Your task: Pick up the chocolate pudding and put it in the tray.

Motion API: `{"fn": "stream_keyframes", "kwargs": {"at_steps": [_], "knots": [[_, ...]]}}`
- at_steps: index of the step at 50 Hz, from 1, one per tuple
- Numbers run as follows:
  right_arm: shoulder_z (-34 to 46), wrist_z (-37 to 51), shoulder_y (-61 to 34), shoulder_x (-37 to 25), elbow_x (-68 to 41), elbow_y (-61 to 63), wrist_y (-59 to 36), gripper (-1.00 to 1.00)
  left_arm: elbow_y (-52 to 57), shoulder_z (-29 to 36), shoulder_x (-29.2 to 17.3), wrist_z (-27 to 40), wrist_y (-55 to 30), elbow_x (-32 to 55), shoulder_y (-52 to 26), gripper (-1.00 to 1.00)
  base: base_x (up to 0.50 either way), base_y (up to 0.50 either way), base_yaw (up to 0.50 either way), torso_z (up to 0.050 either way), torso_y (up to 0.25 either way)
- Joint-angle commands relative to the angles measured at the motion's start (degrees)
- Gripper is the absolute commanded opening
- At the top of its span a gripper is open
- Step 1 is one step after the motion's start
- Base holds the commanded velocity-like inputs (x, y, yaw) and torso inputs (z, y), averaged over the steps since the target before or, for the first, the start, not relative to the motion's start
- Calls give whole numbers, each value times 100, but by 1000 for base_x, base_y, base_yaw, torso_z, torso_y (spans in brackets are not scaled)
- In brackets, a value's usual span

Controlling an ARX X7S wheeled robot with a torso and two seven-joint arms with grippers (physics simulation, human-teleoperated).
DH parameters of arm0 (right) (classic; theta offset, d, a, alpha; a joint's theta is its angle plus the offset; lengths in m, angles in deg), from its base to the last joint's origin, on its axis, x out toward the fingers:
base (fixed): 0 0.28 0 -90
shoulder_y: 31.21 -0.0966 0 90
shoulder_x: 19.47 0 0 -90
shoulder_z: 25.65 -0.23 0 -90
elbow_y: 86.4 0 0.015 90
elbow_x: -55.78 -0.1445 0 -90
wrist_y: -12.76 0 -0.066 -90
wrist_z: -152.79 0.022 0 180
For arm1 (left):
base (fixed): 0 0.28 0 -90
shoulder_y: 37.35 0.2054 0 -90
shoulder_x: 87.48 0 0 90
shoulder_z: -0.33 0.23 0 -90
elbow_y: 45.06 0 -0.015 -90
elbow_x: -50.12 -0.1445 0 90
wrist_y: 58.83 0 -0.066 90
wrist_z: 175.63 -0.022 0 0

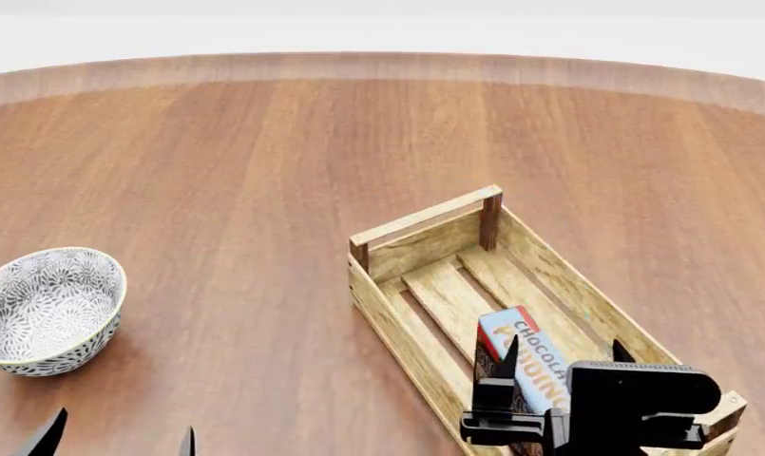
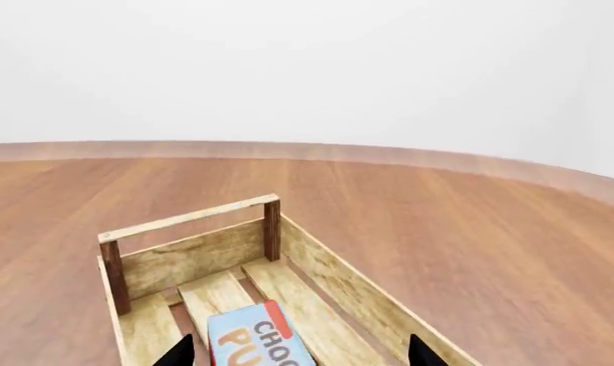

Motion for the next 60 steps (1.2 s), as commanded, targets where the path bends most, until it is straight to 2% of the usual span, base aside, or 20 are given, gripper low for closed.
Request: {"fn": "stream_keyframes", "kwargs": {"at_steps": [1, 18, 32, 60], "knots": [[38, 40, 1, -20, 88, 60, -67, 100, -4, 23, -13, 9, 14, 9, 4, 100, 0, 0, 0, 0, 0], [-47, 26, 75, -1, -18, 53, 138, 100, 165, -22, -55, 92, -26, 55, 13, 100, 0, 0, 0, 0, 0], [-275, 394, 988, -427, -314, 2133, 21, 100, 1394, -42, -332, 263, -338, 40, 326, 100, 0, 0, 0, 0, 0], [-558, 926, 2208, -958, -254, 4356, 153, 100, 2495, -66, -586, 465, -529, -53, 621, 100, 0, 0, 0, 0, 0]]}}
